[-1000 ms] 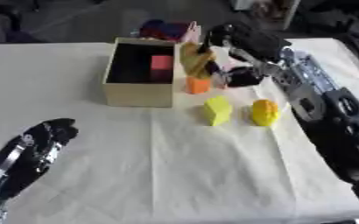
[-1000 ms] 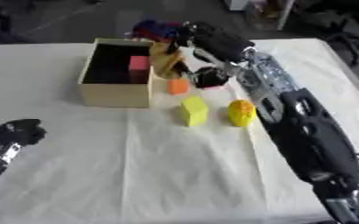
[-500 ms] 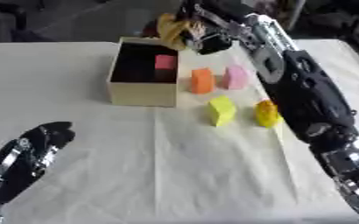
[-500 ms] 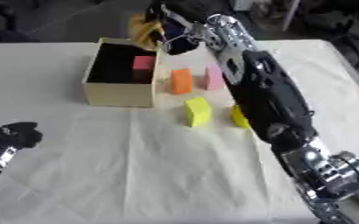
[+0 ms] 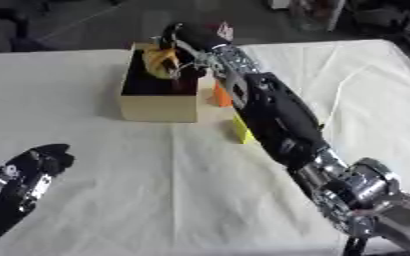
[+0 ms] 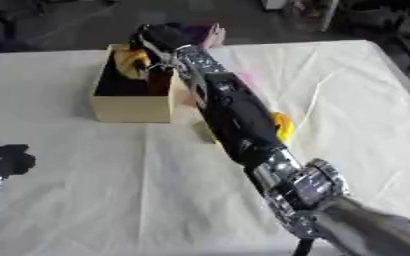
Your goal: Pick up objects on the table and place them in the box.
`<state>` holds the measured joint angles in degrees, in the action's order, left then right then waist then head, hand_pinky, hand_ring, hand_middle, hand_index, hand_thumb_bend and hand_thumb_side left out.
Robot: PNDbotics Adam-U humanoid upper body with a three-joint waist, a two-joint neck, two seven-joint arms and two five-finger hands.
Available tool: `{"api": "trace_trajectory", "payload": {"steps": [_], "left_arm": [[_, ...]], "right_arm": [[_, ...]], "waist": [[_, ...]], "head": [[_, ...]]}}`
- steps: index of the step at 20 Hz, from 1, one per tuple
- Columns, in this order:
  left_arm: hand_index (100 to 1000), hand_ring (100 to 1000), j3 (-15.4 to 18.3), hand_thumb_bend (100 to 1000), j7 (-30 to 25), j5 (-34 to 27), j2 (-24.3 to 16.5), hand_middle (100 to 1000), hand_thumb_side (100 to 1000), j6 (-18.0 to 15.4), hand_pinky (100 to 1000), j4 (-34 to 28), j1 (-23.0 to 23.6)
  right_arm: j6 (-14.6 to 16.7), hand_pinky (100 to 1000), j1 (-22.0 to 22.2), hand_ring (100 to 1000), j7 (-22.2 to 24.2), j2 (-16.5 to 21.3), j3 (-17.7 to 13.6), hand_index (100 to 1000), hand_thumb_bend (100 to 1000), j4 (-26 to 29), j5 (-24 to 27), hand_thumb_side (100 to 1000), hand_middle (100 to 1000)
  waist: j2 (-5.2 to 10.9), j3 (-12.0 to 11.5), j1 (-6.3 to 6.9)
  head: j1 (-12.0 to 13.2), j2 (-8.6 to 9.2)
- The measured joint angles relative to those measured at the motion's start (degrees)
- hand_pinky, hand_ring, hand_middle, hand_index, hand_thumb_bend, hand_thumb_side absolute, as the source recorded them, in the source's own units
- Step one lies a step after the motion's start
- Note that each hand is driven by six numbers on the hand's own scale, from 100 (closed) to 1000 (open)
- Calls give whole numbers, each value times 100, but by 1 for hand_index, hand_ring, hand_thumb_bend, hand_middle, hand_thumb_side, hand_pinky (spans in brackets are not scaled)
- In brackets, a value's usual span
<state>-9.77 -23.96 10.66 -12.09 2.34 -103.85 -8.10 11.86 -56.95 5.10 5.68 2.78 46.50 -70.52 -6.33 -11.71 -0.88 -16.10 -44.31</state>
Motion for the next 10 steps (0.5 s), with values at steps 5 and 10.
{"api": "trace_trajectory", "payload": {"steps": [5, 10], "left_arm": [[849, 770, -1, 100, -10, -3, 0, 686, 752, 6, 819, 0, -1], [849, 770, -1, 100, -10, -2, 0, 686, 752, 6, 820, 0, 0]], "right_arm": [[-313, 820, 5, 717, -419, -63, 24, 927, 173, -29, -451, 592, 703], [-293, 831, 0, 727, -399, -9, 117, 943, 122, 190, -481, 512, 720]], "waist": [[0, 11, 0], [0, 80, 0]], "head": [[-12, 0], [-12, 0]]}}
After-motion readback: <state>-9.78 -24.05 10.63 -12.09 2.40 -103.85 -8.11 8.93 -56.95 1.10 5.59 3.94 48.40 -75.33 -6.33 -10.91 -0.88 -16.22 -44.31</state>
